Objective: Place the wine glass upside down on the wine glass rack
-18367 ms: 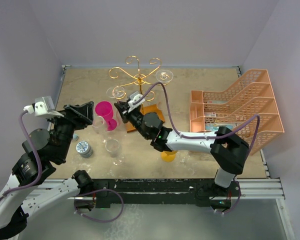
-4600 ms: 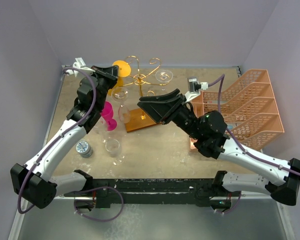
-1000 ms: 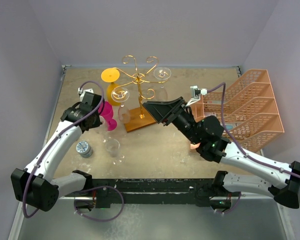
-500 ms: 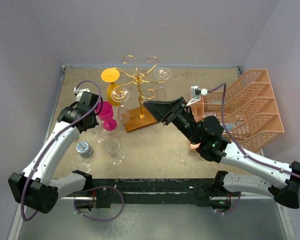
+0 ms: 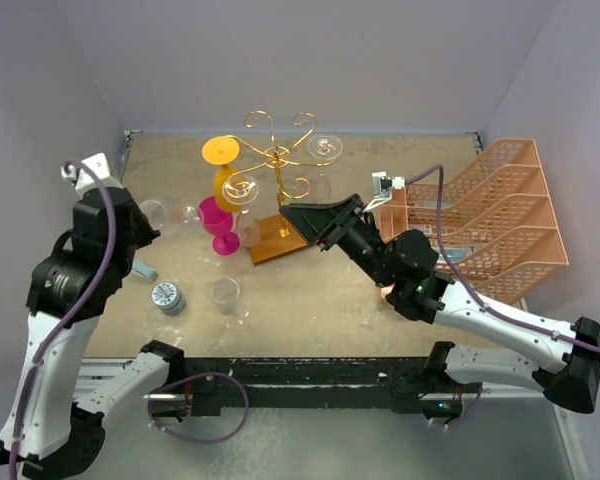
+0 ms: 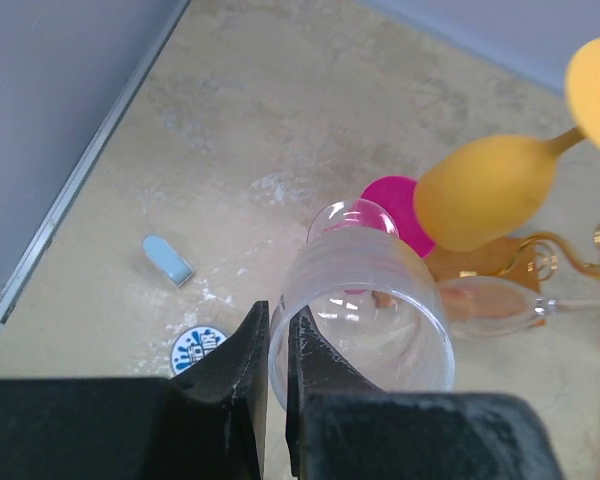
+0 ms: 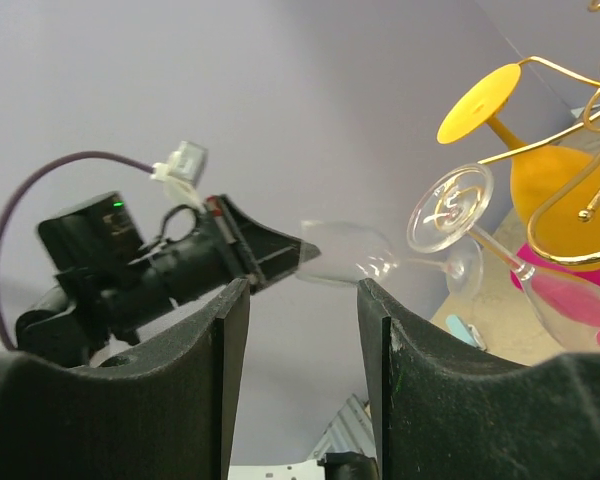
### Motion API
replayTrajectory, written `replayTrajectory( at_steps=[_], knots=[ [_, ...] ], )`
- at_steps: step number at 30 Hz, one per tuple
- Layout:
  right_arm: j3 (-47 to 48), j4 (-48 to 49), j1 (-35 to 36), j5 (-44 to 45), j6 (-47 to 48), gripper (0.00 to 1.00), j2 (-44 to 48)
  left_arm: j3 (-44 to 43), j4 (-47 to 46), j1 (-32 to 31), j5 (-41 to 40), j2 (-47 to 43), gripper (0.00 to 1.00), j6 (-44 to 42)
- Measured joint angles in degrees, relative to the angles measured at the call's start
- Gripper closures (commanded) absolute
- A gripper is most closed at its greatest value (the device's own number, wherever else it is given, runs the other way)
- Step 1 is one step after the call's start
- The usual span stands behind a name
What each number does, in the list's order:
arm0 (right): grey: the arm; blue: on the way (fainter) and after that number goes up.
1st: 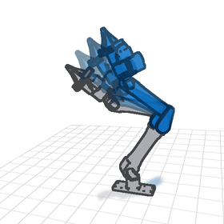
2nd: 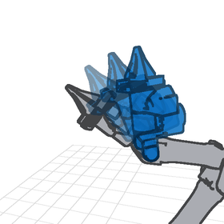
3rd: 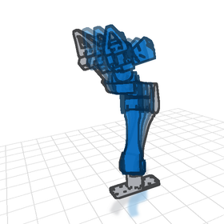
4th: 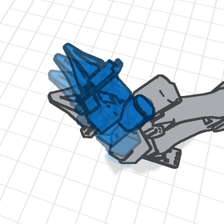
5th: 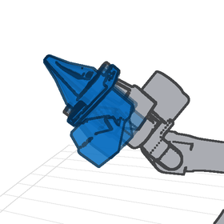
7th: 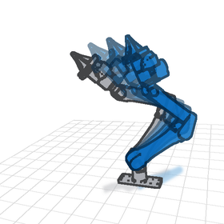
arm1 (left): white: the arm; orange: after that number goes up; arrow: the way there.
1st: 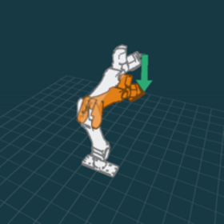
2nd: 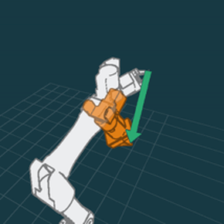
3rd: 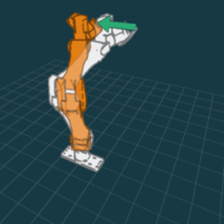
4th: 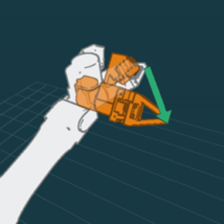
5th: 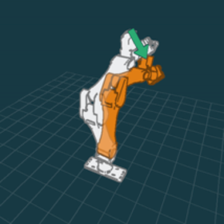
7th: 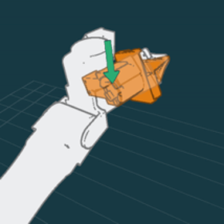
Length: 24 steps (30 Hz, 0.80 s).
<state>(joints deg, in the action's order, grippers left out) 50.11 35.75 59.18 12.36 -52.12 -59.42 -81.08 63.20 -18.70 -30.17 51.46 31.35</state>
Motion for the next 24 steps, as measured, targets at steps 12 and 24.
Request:
replayTrajectory(
  at_steps=[12, 24],
  knots=[
    [0.44, 6.27, 0.0, -5.97, 0.46, 0.5, -4.42, -11.21, -3.65, 0.0, -0.26, -7.87, 1.0, -1.55],
    [1.62, 14.64, 0.0, -7.63, -1.62, 0.48, -6.73, -10.58, -22.34, 0.0, 9.68, -13.9, 1.0, 0.13]
  ],
)
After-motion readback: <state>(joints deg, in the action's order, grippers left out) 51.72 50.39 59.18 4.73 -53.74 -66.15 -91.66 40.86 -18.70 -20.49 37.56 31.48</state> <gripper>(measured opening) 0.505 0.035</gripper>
